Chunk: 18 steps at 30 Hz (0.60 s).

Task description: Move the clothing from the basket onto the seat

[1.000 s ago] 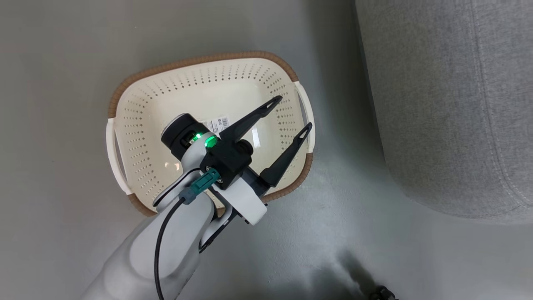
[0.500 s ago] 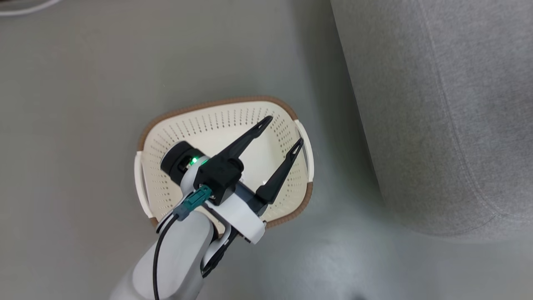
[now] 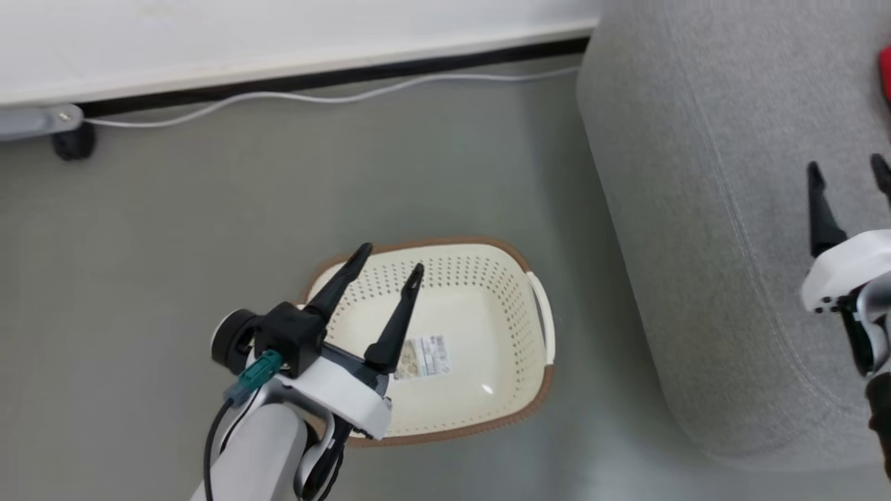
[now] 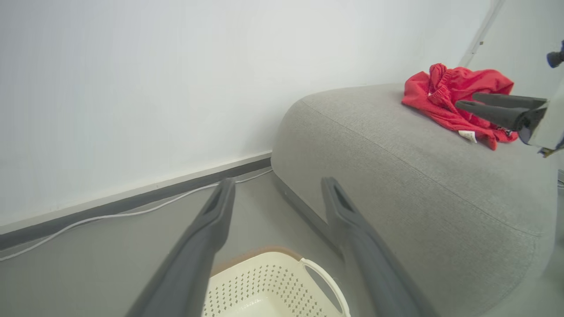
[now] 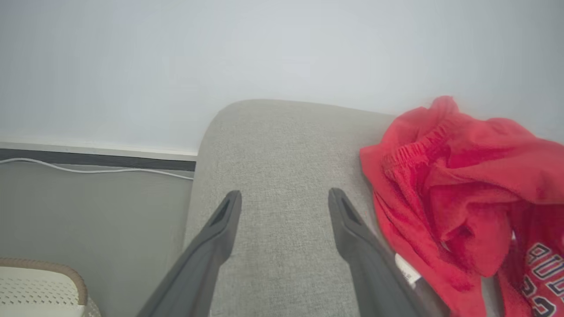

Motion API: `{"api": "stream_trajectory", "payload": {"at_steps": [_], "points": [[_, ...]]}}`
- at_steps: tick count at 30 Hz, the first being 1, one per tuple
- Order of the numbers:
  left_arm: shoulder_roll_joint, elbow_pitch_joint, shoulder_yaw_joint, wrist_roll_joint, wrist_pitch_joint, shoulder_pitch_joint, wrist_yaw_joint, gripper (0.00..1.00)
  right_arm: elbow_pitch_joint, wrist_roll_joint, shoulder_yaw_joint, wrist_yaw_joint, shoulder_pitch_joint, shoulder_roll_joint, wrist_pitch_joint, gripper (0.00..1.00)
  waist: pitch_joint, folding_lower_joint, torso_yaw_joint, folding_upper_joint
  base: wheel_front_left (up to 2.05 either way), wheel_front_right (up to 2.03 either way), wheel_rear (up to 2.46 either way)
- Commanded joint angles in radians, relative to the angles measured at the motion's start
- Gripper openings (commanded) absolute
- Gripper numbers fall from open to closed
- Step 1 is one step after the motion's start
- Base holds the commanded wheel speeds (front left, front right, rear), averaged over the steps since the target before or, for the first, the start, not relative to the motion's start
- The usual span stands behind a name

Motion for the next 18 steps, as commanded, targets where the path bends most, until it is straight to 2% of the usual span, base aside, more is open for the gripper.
{"api": "stream_trajectory", "payload": {"at_steps": [1,7,18], "points": [[0.001,-0.018,0.056,0.004,-0.005,0.018,-0.007,1.00,-0.055,0.026,0.044,0.001,0.032,-0.007,-0.013,1.00,-0.049,0.0000,0.045,-0.0001,0.00,0.00,0.00],[-0.017,-0.004,0.172,0.026,-0.005,0.080,-0.007,1.00,-0.145,0.097,0.124,0.001,0.090,0.008,-0.013,1.00,-0.109,0.0000,0.105,-0.0001,0.00,0.00,0.00],[-0.038,0.005,0.365,0.076,-0.005,0.169,0.014,1.00,-0.236,0.138,0.165,0.001,0.204,0.092,-0.013,1.00,-0.185,0.0000,0.181,-0.0001,0.00,0.00,0.00]]}}
